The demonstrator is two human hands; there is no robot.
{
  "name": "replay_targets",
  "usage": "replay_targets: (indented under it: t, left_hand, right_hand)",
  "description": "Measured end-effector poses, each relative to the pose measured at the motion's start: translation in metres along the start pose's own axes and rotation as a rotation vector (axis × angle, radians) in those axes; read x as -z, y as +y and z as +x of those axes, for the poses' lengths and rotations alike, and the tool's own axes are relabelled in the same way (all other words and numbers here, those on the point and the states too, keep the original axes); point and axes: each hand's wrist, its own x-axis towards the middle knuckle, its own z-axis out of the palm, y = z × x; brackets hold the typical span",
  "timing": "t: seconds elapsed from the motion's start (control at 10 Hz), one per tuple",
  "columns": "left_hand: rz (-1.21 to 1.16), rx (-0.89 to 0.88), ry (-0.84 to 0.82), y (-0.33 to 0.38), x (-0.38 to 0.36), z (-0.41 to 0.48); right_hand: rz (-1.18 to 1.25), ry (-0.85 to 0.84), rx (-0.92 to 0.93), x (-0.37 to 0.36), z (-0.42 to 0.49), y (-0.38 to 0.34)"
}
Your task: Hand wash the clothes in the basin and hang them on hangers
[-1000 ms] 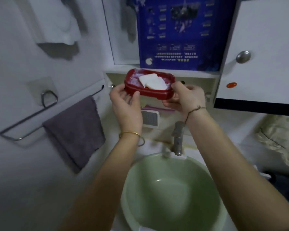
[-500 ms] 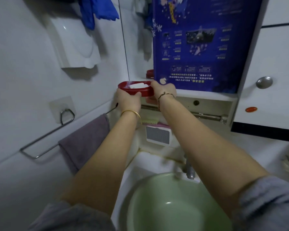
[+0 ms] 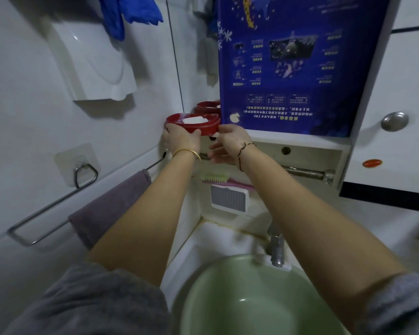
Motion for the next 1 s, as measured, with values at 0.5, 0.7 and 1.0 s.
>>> replay_targets:
  t: [0.5,0.7,1.0]
  left_hand:
    - [0.212,-0.007,-0.109,0.003,-0.022,-0.006]
    - [0.266,-0.016,-0.159,0.002,-0.025,-0.010]
    - [0.223,-0.121,-0.272,-0.003,-0.009,-0.042]
  right_hand:
    - [0.050,0.060,-0.008,0.018,-0.006,0.000]
    - [0.060,0.084,-0.017,0.027,-0.015,-0.001]
    - [0.064,0.075,0.006,0.037,-0.051,-0.003]
